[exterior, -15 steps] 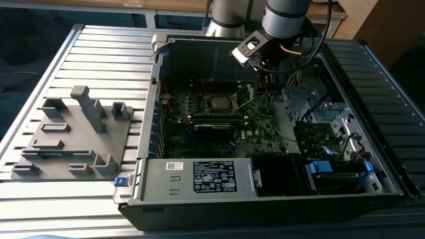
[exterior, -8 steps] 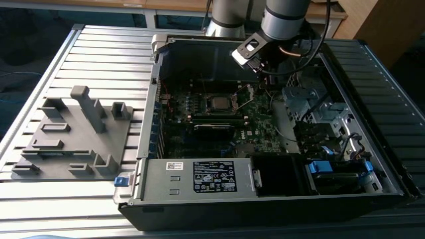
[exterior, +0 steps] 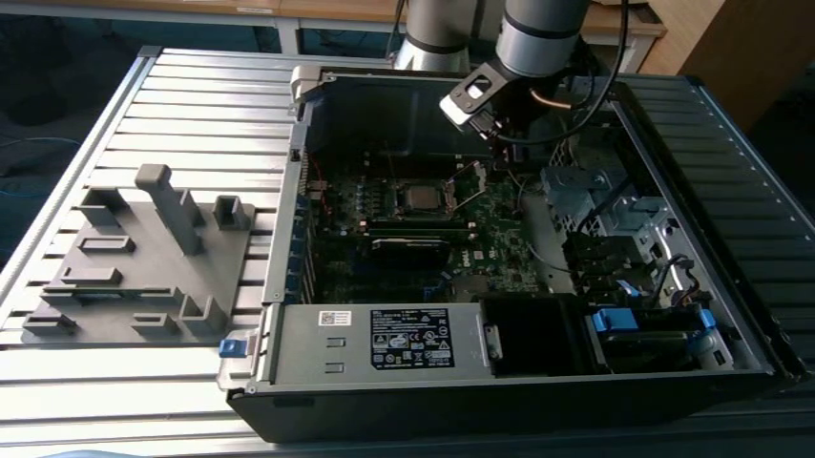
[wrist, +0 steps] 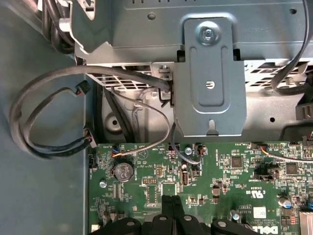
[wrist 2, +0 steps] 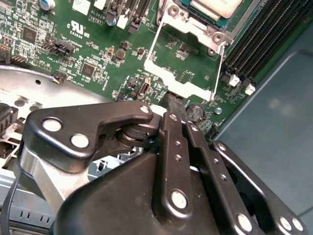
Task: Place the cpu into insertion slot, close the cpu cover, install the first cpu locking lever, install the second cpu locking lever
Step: 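Close the cpu cover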
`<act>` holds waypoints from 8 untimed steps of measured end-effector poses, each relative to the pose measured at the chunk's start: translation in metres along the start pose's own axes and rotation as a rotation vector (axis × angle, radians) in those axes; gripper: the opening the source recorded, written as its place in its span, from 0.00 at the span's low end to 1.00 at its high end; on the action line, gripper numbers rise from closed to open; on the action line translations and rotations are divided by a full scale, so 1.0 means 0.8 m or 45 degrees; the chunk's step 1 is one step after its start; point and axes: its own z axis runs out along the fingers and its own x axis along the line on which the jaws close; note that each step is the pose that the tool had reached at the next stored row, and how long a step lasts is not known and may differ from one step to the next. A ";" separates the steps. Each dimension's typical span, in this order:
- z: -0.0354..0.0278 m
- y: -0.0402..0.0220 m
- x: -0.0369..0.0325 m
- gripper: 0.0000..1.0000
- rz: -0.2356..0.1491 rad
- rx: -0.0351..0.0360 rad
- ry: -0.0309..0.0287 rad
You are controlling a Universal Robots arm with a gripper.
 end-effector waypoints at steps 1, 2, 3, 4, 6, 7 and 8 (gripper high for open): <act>0.0000 -0.0006 0.0000 0.11 0.000 -0.0001 0.0000; -0.0001 -0.0021 0.0000 0.11 0.000 -0.0004 -0.0001; -0.0002 -0.0044 -0.0001 0.11 0.000 -0.0014 -0.0001; -0.0003 -0.0073 -0.0003 0.11 0.000 -0.0027 -0.0001; -0.0006 -0.0145 -0.0006 0.11 0.000 -0.0066 0.0002; -0.0008 -0.0189 -0.0007 0.11 0.000 -0.0093 0.0002; -0.0009 -0.0231 -0.0009 0.11 0.000 -0.0123 0.0004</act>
